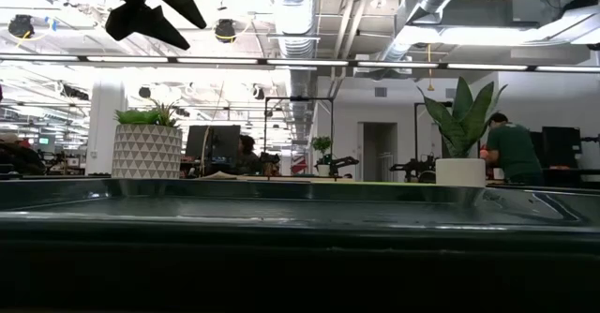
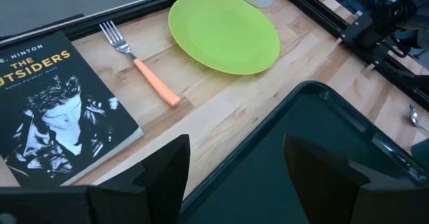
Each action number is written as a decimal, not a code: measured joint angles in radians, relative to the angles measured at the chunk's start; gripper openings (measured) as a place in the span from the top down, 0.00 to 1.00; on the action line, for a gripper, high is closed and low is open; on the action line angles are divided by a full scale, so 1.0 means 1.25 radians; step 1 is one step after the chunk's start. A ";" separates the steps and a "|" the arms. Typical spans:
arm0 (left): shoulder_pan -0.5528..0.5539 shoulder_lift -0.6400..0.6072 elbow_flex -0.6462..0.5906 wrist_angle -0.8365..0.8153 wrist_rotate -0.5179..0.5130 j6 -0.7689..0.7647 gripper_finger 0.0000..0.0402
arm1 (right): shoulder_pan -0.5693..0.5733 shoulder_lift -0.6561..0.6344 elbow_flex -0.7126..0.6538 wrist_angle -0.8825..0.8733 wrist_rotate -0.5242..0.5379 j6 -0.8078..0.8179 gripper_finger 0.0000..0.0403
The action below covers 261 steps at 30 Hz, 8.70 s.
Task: Pick and place plate/cup/fork/spoon on tray
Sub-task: Put the green glass onto the black tray
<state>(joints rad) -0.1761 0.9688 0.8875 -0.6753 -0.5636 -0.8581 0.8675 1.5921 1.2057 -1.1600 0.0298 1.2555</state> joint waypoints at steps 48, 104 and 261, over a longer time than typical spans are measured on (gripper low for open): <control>0.000 0.000 0.000 0.001 0.002 0.016 0.43 | -0.043 -0.062 -0.117 0.123 -0.032 -0.021 0.98; 0.000 0.000 -0.001 0.009 0.053 0.020 0.43 | -0.617 0.525 0.743 0.092 0.015 -1.123 0.99; 0.000 0.000 0.000 -0.041 -0.042 0.069 0.43 | -0.645 0.388 0.095 1.032 -0.043 -0.763 0.96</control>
<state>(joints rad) -0.1761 0.9688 0.8875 -0.7269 -0.6167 -0.7713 0.0608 2.0771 1.3244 0.1297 -0.0237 0.3021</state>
